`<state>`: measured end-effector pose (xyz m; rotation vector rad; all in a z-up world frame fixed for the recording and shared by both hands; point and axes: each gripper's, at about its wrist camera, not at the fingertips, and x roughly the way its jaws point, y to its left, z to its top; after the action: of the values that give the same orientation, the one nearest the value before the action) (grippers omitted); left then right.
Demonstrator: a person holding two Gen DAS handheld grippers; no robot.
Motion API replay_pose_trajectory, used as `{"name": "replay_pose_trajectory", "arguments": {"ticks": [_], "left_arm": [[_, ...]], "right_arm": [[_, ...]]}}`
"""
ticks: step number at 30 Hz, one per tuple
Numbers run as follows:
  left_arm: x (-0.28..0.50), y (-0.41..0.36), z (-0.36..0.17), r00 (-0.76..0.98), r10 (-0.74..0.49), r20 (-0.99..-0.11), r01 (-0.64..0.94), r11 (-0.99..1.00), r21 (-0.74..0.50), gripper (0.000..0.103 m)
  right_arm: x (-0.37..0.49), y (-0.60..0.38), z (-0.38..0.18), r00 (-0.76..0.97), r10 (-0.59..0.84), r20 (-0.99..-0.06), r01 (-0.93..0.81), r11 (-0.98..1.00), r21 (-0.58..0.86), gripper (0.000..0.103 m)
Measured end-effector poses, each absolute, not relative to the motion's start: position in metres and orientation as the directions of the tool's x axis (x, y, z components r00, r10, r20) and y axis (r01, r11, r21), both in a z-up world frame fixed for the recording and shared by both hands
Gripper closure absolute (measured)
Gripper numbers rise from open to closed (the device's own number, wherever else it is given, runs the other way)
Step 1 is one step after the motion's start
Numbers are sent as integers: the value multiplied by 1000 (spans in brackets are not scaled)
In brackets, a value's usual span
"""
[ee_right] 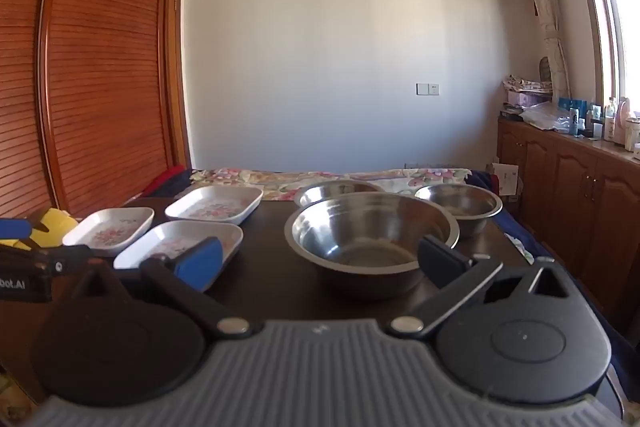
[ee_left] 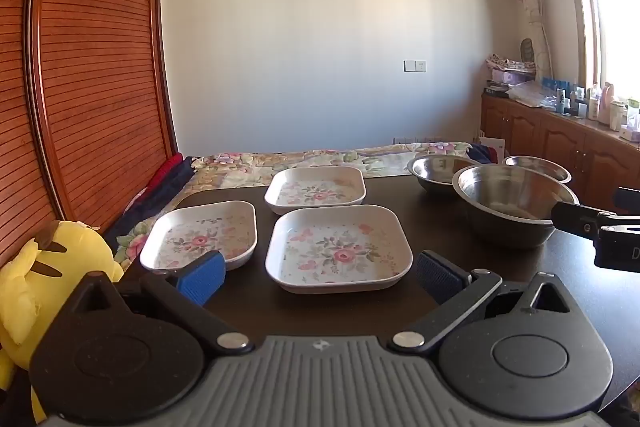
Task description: Organize plates and bowls
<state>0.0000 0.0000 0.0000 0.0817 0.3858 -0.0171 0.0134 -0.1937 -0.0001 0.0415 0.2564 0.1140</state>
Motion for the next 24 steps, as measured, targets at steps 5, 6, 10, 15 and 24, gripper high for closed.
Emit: {"name": "replay_pose_trajectory", "arguments": {"ticks": [5,6,10,15,24], "left_arm": [[0,0,0,926,-5,-376,34,997,71,0],[-1,0,0,927,-5,-376,35,997,72,0],[-2,-1,1,927,-4,-374,35,997,75,0],[-1,0,2,926,-5,-376,34,997,69,0],[0,1,2,927,-5,-375,33,997,68,0]], "right_arm": [[14,-194,0,961,115,-253,-104,993,55,0],[14,-193,0,961,114,-254,-104,993,54,0],[12,-198,0,961,110,-255,-100,994,54,0],[14,-201,3,961,110,-254,-99,994,55,0],[10,-201,2,964,107,-244,-96,994,54,0]]}}
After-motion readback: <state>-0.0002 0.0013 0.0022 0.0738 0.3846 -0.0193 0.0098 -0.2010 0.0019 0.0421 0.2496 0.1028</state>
